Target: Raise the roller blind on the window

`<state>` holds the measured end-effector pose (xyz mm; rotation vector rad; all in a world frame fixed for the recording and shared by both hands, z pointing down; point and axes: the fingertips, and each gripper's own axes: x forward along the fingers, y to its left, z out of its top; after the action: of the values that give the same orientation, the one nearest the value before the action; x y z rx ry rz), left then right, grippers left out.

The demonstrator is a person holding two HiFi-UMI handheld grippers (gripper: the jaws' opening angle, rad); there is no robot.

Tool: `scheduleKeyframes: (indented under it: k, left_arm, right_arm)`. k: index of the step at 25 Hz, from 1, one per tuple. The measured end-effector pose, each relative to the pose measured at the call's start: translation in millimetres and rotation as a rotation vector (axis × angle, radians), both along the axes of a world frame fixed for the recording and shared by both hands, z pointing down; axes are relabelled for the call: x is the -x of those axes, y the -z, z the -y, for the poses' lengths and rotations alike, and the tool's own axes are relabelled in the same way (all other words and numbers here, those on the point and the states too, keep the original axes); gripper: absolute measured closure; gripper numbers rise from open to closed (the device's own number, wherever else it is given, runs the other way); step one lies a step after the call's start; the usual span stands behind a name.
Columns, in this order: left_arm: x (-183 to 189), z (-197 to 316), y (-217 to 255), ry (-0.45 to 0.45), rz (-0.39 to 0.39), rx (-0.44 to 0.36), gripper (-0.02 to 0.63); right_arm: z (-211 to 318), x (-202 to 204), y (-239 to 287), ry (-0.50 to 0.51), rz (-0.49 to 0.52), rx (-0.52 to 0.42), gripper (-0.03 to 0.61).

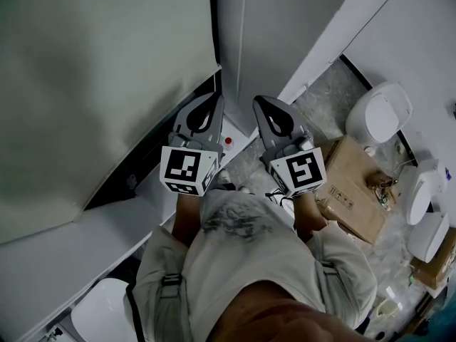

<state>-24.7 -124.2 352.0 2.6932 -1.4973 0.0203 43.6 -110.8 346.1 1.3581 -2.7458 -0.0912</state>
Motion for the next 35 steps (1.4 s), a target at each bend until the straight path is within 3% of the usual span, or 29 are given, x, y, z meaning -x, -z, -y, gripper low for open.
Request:
scheduleKeyframes:
  k: [8,35]
  left_arm:
    - [6,68,-10,-0.064,-0.009,0.008,0.609]
    - [-20,110,-2,-0.177,0.026,-0.013,0.57]
  right_arm:
    - [56,15,-6,-0.031,0.013,-0.029,0.569]
    - [61,5,-9,-0.145,-0.003,0.0,0.569]
